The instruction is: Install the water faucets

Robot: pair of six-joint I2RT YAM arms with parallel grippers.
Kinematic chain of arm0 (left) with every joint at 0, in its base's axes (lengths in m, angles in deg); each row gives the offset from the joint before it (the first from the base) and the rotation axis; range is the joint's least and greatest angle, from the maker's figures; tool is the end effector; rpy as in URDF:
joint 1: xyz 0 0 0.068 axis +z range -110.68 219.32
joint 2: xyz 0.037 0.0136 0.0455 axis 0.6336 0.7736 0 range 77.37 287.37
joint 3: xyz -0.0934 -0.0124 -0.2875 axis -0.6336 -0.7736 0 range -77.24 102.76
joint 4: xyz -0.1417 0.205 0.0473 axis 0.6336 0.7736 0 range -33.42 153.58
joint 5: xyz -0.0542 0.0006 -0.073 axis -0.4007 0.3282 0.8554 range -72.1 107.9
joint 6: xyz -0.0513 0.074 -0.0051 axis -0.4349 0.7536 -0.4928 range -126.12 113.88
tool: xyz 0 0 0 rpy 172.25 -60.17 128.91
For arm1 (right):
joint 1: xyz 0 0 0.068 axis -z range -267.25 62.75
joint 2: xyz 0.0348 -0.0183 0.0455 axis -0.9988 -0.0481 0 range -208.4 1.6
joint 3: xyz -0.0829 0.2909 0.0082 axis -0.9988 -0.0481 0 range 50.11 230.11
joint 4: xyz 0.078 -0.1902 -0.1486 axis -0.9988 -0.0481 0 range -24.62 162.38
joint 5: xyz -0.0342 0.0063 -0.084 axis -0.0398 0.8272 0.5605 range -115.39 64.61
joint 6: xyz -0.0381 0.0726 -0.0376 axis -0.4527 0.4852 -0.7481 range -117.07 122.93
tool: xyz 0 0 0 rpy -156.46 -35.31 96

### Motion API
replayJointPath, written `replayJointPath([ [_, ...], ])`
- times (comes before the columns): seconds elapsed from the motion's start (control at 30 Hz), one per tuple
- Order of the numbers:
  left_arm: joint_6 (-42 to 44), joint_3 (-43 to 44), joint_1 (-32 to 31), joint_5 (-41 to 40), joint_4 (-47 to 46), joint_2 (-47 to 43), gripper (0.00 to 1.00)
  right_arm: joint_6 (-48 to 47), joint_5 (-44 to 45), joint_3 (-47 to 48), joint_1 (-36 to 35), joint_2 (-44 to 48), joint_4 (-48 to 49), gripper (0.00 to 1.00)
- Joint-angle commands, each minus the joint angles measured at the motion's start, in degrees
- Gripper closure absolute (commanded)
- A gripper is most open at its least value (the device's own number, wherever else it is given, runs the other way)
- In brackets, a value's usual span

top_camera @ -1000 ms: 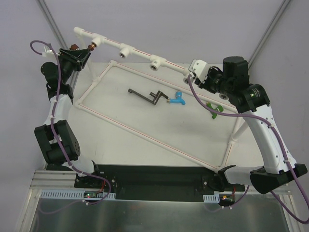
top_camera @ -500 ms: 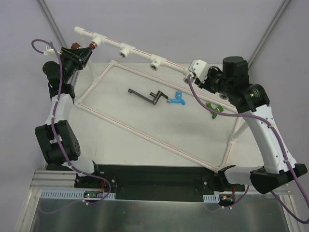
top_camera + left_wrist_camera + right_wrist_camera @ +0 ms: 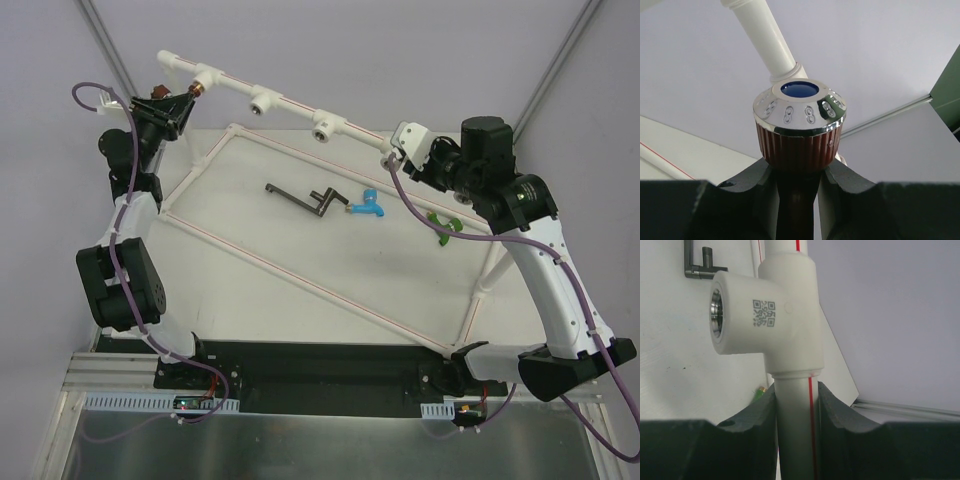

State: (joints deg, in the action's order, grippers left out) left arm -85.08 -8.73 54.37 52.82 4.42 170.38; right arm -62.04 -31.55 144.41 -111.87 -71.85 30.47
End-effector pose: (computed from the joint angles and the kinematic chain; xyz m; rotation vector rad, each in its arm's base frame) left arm 0.3980 0.0593 0.4292 -0.4295 1.2105 -1.3013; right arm 0.2506 0.1244 0.4809 -1.4268 1.3345 -0.3635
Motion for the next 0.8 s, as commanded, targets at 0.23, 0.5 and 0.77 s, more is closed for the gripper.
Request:
replayJointPath([
  [0.23, 4.42, 2.15, -4.33, -0.37, -0.76, -0.55, 1.0, 4.41, 1.23, -0.87, -1.57, 1.12, -2.83, 0.98],
  [0.5, 12.42, 3.65, -4.94, -1.43, 6.98, -4.59, 1.0, 4.33, 0.88, -0.96, -1.66, 0.94, -2.83, 0.98],
  [0.77, 12.43, 4.53, -5.38, -1.08, 8.22, -3.54, 1.0, 4.24, 1.06, -0.96, -2.01, 1.12, -2.83, 0.98],
])
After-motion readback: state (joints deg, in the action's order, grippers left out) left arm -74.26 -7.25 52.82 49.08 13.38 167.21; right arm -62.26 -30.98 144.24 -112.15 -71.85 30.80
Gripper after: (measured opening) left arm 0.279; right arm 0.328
